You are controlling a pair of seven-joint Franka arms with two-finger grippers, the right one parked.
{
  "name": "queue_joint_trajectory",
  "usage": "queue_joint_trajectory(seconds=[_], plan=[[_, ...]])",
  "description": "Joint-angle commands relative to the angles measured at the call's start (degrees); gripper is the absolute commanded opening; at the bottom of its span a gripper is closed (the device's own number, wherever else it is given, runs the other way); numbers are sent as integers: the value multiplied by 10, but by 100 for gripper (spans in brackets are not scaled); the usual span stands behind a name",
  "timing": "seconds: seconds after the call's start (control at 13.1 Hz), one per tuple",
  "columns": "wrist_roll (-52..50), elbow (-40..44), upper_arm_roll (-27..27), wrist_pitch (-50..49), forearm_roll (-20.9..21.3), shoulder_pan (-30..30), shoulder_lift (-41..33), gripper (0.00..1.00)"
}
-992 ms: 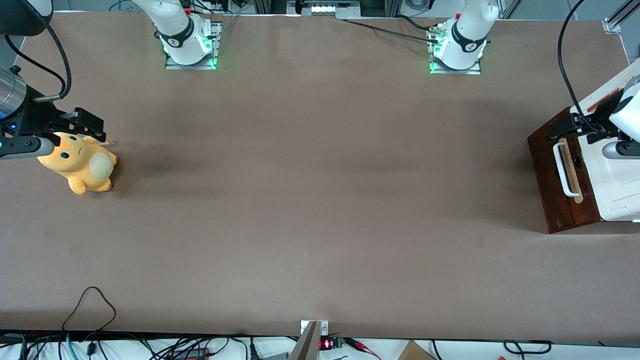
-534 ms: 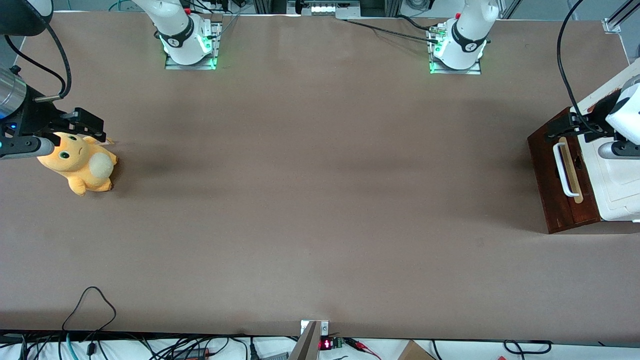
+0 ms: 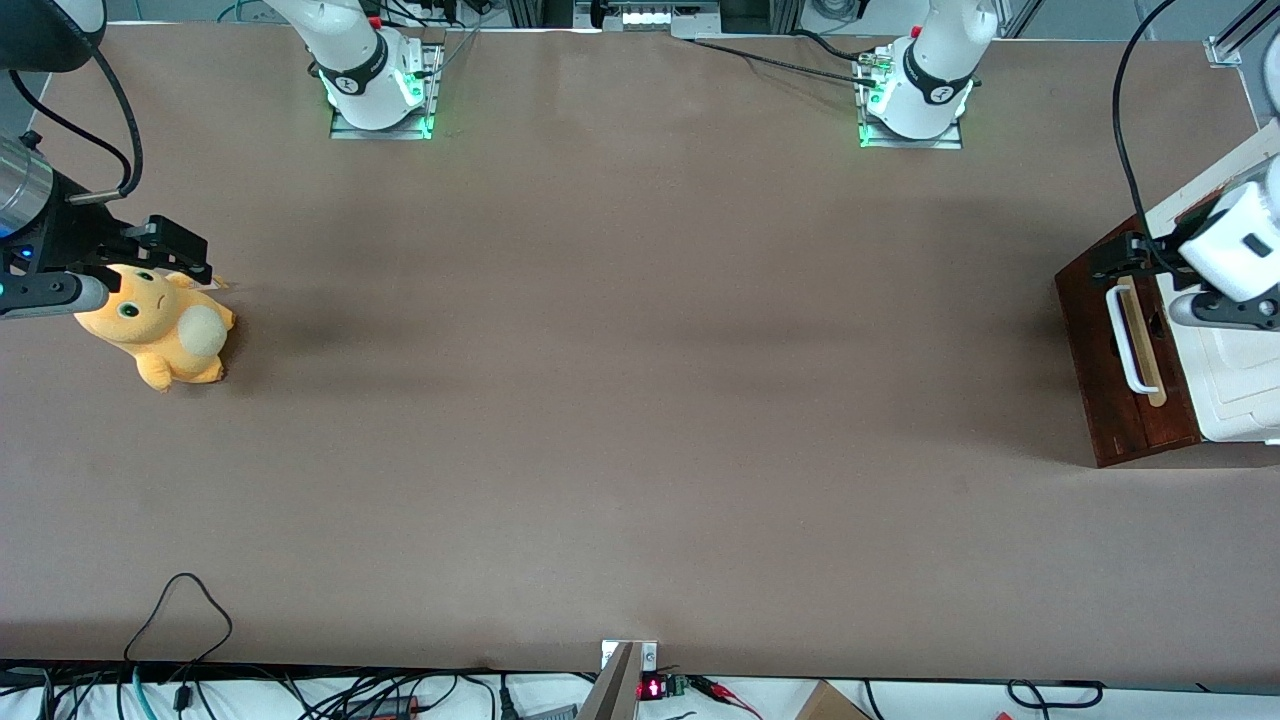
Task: Open lower drawer with left arm only
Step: 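Lower the open left gripper to the lower drawer's white handle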
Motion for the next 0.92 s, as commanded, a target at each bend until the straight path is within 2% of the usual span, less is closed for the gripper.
queue_joint_trajectory(seconds=[0.0,0.15,0.23,0.38,0.46,0.84], plan=[[-60,11,-80,-31,140,1,13,100],[-121,-2,-125,-52,255,5,38,99],[-141,-20,-128,-53,289,8,51,99],[-207,-69,-145,-49,409,9,79,97],[-256,-95,-149,-49,447,9,89,97],[-462,-160,-149,-53,564,9,188,99]])
